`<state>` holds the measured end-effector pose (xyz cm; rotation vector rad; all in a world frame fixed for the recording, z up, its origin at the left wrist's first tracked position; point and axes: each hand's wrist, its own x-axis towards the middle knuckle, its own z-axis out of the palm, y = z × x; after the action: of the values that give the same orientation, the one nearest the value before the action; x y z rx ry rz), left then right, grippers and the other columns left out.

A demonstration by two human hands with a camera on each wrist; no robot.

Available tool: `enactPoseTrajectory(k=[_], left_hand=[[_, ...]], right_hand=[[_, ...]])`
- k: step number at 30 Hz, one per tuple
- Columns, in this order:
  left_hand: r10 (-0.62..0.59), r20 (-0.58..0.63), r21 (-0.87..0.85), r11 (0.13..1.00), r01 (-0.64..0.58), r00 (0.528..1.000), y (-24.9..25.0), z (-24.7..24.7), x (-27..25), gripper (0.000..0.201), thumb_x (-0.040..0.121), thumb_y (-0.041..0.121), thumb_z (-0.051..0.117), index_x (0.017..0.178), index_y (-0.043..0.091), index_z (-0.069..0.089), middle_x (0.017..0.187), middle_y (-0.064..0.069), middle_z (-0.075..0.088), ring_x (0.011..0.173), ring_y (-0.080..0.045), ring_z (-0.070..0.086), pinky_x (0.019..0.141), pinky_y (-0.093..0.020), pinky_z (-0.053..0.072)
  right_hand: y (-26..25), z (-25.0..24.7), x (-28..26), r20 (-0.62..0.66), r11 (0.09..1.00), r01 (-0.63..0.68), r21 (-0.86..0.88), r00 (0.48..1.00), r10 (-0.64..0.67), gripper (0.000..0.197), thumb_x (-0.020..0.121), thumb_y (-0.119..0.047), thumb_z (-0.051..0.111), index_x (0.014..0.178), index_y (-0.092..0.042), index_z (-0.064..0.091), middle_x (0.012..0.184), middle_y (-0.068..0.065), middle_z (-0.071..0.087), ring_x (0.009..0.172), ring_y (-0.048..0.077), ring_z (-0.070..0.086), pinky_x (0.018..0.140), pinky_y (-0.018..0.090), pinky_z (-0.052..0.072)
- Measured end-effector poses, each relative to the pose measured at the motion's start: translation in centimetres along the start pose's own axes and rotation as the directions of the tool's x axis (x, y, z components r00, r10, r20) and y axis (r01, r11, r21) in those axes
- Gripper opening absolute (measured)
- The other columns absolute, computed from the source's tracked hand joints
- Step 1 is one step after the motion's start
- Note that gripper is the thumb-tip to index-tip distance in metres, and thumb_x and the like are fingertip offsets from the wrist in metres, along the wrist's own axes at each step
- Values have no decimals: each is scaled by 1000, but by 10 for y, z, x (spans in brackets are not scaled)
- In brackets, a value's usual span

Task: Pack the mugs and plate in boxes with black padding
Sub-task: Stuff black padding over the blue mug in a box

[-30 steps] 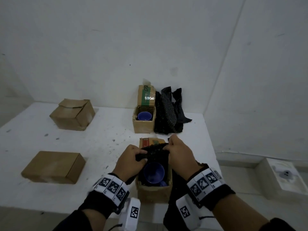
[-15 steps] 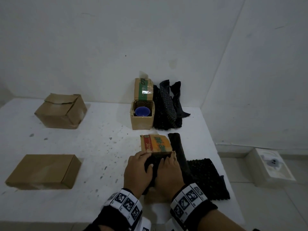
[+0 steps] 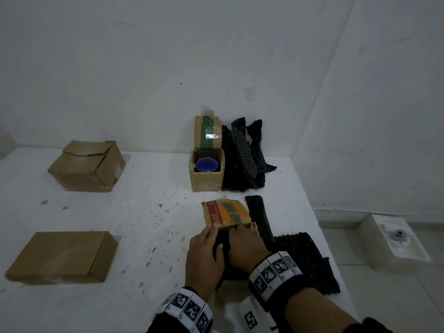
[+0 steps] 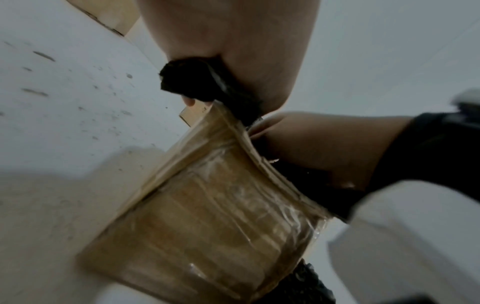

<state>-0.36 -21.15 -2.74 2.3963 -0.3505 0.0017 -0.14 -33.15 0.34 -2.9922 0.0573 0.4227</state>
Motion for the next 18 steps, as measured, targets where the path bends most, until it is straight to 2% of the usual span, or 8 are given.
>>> enactPoseTrajectory(k=[2, 4, 6, 8, 11, 13, 15, 18], left_hand=[[-6, -22, 0, 1000, 6, 1000, -1, 2, -1, 45, 95, 21, 46, 139, 15, 41, 147, -1, 39, 127, -21, 35, 104, -27, 31], [-25, -50, -15, 1000, 24, 998, -1, 2, -1, 44, 95, 21, 46, 138, 15, 44, 144, 1, 43, 125, -20, 37, 103, -27, 33], [-53, -78, -30, 998, 51, 996, -1, 2, 0, 41, 94, 22, 47, 135, 15, 47, 140, 0, 48, 125, -19, 39, 103, -27, 34], [-71, -88, -39, 997, 67, 994, -1, 1, 1, 40, 93, 22, 50, 133, 15, 50, 137, -1, 52, 124, -20, 41, 103, -28, 35], [-75, -65, -100, 993, 68, 995, -3, 3, 1, 44, 91, 21, 53, 135, 16, 47, 138, 0, 50, 126, -19, 41, 104, -27, 33], [-101, -36, -219, 972, 90, 994, -6, 4, 1, 47, 91, 21, 55, 137, 17, 44, 138, 1, 49, 127, -17, 43, 106, -27, 34], [-182, 17, -393, 903, 174, 983, -6, 1, 0, 46, 93, 24, 53, 138, 22, 43, 138, 4, 49, 127, -13, 44, 108, -29, 35], [-246, 142, -648, 709, 278, 959, 0, -6, -2, 40, 98, 27, 43, 138, 27, 42, 142, 8, 45, 127, -6, 41, 112, -33, 32]], right_hand=[[1, -4, -8, -111, 998, 69, 8, 992, -67, 39, 95, -27, 41, 127, -4, 45, 131, 18, 45, 118, 33, 45, 103, 45, 38], [0, 2, -17, -195, 984, 176, 17, 966, -170, 36, 95, -26, 40, 121, -5, 51, 124, 17, 50, 112, 31, 48, 99, 43, 41], [-1, 13, -23, -157, 968, 245, 52, 959, -234, 36, 89, -27, 41, 111, -6, 59, 109, 13, 61, 98, 27, 58, 86, 40, 52], [3, 17, -26, -40, 969, 220, 113, 975, -217, 51, 79, -38, 37, 103, -4, 67, 96, 10, 68, 86, 25, 67, 77, 37, 58], [8, 23, -18, -101, 952, 305, 39, 949, -300, 72, 80, -50, 37, 128, 2, 51, 121, 15, 59, 113, 28, 57, 105, 39, 41], [11, 22, -11, -50, 950, 308, 55, 951, -306, 69, 83, -47, 50, 137, -5, 37, 131, 12, 49, 120, 27, 46, 110, 39, 31], [10, 19, -3, -38, 952, 306, -22, 951, -306, 59, 83, -40, 54, 132, -10, 40, 126, 10, 49, 113, 27, 47, 103, 41, 35], [5, 16, 6, -3, 957, 278, -84, 960, -279, 48, 85, -37, 53, 125, -12, 47, 125, 10, 49, 112, 29, 46, 100, 40, 34]])
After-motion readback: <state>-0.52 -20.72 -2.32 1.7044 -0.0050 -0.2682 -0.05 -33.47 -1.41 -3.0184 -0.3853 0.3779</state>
